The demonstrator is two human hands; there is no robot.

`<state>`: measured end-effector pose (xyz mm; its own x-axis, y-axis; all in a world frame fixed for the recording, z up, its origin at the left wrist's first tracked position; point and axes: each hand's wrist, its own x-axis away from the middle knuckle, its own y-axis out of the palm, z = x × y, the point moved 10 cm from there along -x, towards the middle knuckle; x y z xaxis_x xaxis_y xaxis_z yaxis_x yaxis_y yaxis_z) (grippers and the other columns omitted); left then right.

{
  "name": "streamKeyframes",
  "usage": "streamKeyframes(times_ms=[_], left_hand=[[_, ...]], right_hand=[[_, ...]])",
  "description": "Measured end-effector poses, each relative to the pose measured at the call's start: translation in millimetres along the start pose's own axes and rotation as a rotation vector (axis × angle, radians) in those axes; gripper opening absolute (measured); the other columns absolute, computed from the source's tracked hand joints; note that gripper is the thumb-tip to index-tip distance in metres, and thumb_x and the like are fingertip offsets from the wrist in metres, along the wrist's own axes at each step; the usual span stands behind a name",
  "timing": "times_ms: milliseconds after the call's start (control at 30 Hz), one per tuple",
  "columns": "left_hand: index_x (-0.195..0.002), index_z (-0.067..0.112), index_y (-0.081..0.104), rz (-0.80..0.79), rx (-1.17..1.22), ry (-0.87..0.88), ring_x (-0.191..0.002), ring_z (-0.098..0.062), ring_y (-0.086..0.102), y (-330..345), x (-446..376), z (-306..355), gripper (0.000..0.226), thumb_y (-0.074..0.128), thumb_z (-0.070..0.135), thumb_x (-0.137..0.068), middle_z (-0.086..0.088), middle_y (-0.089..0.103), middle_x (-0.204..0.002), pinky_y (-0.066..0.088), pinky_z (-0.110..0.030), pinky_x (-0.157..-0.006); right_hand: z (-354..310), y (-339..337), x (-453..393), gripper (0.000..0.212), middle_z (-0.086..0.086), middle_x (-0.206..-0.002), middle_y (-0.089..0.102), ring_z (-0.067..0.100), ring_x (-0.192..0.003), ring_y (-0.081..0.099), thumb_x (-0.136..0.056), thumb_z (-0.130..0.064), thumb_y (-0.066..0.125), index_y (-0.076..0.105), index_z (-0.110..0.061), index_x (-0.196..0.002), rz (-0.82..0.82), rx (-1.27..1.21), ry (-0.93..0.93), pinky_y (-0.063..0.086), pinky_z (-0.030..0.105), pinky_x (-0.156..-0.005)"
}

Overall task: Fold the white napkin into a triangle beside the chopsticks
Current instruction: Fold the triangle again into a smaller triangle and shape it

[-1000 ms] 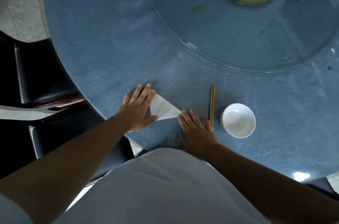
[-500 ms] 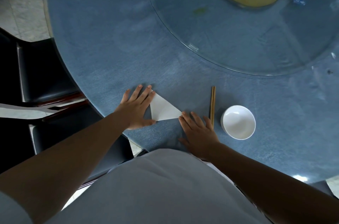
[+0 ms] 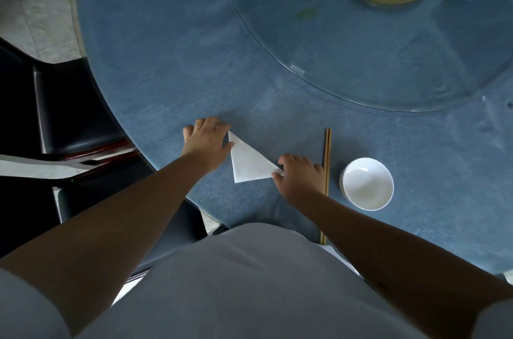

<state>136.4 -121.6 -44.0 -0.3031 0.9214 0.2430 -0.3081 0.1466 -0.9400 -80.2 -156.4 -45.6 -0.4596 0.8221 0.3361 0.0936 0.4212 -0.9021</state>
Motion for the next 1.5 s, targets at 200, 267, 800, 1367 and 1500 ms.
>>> streamKeyframes(times_ms=[200, 267, 800, 1367, 1500], left_hand=[[-0.120, 0.027, 0.058, -0.009, 0.053, -0.013, -0.120, -0.025, 0.042, 1.4, -5.5, -1.2, 0.033, 0.060, 0.038, -0.089, -0.003, 0.051, -0.126, 0.027, -0.045, -0.100], [-0.114, 0.025, 0.060, -0.005, 0.115, -0.001, -0.119, -0.025, 0.043, 2.4, -5.3, -0.8, 0.027, 0.062, 0.033, -0.089, -0.003, 0.052, -0.124, 0.029, -0.044, -0.100], [-0.093, 0.022, 0.064, -0.007, 0.202, 0.022, -0.099, -0.019, 0.050, 7.8, -10.7, 3.6, 0.006, 0.062, 0.024, -0.088, 0.004, 0.054, -0.099, 0.034, -0.039, -0.087], [-0.108, 0.021, 0.061, -0.079, 0.255, -0.032, -0.081, -0.018, 0.057, 4.3, -9.0, 4.3, 0.019, 0.059, 0.026, -0.091, 0.003, 0.062, -0.091, 0.044, -0.036, -0.086], [-0.112, 0.021, 0.060, -0.074, 0.255, -0.031, -0.078, -0.015, 0.056, 5.1, -8.6, 4.6, 0.023, 0.061, 0.026, -0.090, 0.004, 0.060, -0.089, 0.045, -0.035, -0.082]], right_hand=[[3.9, -0.1, 0.9, 0.011, -0.006, -0.092, 0.064, 0.020, -0.091, 0.055, -0.088, -0.033, 0.055, 0.056, -0.026, -0.096, 0.014, -0.019, 0.028, 0.032, 0.035, -0.076], [5.3, 1.0, 1.6, 0.010, -0.005, -0.091, 0.064, 0.020, -0.090, 0.055, -0.089, -0.032, 0.054, 0.057, -0.025, -0.096, 0.003, -0.035, 0.047, 0.033, 0.036, -0.077], [7.1, 1.6, 5.6, 0.009, -0.007, -0.078, 0.054, 0.017, -0.079, 0.047, -0.090, -0.025, 0.050, 0.055, -0.025, -0.082, -0.027, -0.095, 0.086, 0.031, 0.032, -0.073], [4.9, 7.2, 5.2, 0.018, -0.004, -0.091, 0.063, 0.020, -0.083, 0.059, -0.089, -0.034, 0.054, 0.056, -0.022, -0.102, -0.073, -0.174, 0.119, 0.046, 0.035, -0.076], [7.4, 10.0, 3.1, 0.016, -0.006, -0.086, 0.063, 0.019, -0.080, 0.058, -0.087, -0.037, 0.054, 0.057, -0.024, -0.096, -0.103, -0.207, 0.167, 0.048, 0.034, -0.073]])
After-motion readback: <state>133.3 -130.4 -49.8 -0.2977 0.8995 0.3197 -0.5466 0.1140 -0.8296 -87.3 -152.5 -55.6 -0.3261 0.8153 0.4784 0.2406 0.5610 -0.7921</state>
